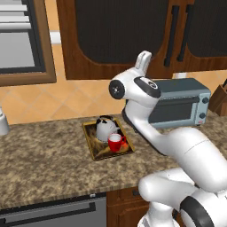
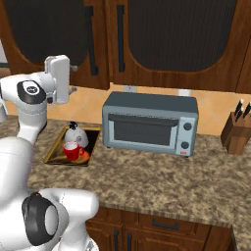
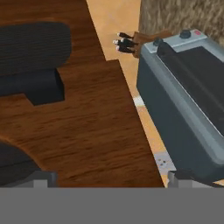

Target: Pick the kettle from the counter and place it on the tray. Then pick the mug from the cabinet and place it on the tray. Then close the cabinet doors.

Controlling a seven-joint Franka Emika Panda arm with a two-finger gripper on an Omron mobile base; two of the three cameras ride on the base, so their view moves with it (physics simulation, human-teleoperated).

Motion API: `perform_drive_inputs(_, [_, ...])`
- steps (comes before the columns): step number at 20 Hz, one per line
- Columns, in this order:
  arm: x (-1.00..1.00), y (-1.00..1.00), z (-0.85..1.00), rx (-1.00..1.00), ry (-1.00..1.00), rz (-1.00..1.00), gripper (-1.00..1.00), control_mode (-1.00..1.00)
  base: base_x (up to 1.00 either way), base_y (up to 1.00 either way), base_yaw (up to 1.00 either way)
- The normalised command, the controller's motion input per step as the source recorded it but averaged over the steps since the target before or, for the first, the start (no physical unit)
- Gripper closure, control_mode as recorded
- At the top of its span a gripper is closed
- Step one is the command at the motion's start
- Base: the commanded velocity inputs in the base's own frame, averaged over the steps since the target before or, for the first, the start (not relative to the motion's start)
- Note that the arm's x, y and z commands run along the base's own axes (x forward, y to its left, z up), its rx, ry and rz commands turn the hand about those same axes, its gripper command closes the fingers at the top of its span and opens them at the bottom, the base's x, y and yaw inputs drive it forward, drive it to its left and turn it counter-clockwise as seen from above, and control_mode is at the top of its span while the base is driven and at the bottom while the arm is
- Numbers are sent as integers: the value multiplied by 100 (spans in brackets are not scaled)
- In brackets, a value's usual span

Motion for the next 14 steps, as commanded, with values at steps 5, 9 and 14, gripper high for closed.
perform_drive_inputs(5, [73, -11, 1, 10, 0, 17, -100, -100, 0, 0, 0])
perform_drive_inputs(9, [72, -6, 0, 10, 1, 18, -100, -100, 0, 0, 0])
perform_drive_inputs(14, [76, 0, 0, 9, 5, 18, -100, -100, 0, 0, 0])
